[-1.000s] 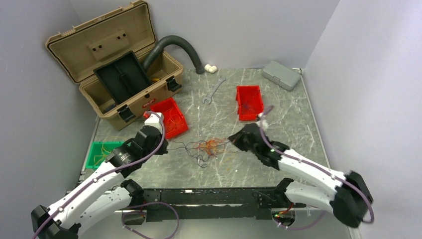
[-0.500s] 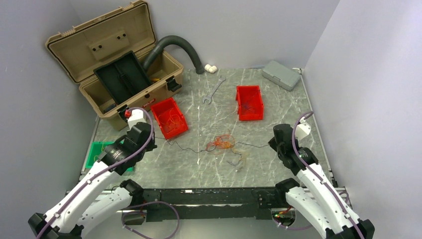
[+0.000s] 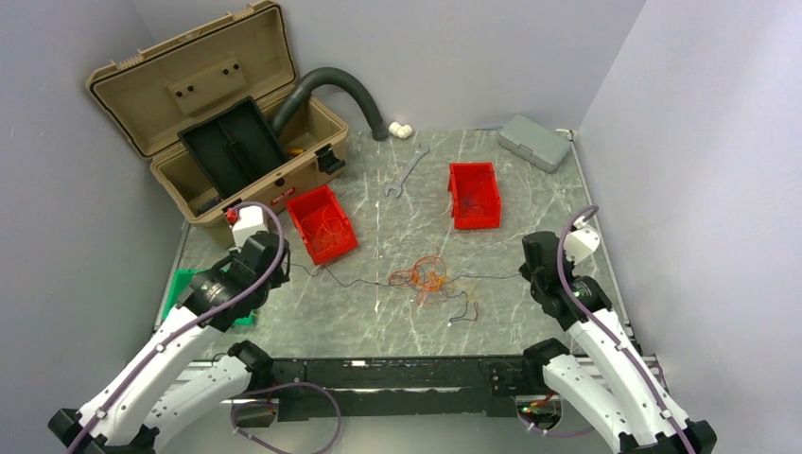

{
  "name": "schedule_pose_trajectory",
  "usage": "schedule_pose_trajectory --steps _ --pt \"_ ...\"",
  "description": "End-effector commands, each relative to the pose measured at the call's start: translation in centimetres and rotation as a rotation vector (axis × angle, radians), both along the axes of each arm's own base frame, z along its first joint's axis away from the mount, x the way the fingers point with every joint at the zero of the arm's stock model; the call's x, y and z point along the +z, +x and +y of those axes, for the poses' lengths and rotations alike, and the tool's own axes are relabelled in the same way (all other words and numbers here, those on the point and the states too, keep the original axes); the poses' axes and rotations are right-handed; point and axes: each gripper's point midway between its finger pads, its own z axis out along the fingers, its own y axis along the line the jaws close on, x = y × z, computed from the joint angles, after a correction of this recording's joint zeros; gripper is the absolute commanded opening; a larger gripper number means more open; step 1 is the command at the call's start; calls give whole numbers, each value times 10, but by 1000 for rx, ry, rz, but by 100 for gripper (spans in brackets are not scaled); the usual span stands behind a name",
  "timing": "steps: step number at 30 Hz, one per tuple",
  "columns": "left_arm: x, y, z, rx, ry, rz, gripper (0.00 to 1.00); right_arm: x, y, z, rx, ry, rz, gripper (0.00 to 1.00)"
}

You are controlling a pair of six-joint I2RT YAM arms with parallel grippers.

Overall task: Untangle the cables
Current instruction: Untie the cable.

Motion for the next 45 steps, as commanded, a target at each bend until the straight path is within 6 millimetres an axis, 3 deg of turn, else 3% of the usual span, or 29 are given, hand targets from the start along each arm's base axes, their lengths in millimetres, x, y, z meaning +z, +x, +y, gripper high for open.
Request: schedule_pose_trajectory --steps 1,3,5,6,7,9,13,20,25,31,35,36,42,45 --pt "55 -1 27 101 24 -132 0 39 0 -26 -108 -102 -49 0" --pt "77 2 23 47 6 -202 0 45 1 -30 -110 -136 -37 5" --pt "96 6 -7 -157 -59 -282 0 44 14 -7 84 -150 -7 63" --pt "103 6 -25 -272 -90 -318 0 41 21 14 220 -126 2 81" --pt "110 6 -45 -376 -136 -355 0 40 26 33 334 -103 -6 90" --pt "113 3 -75 -526 -204 -376 0 30 27 82 596 9 -25 92" --pt "100 3 -104 -645 -260 -310 0 21 18 142 857 127 -44 88" --pt "89 11 -97 -576 -228 -265 0 -18 -3 220 1098 -36 123 91" --pt "91 11 -82 -510 -202 -270 0 -57 -5 246 1140 -104 237 97" --pt "87 9 -58 -406 -147 -255 0 -92 -2 245 1094 -158 327 92" --pt "93 8 -34 -292 -103 -264 0 -112 3 228 993 -234 400 80" --pt "96 7 -27 -259 -93 -272 0 -115 4 225 971 -244 411 73" --pt "114 -6 20 -46 -52 -343 0 -98 17 186 704 -215 317 3" --pt "125 -20 52 94 -50 -400 0 -93 20 152 561 -134 292 0"
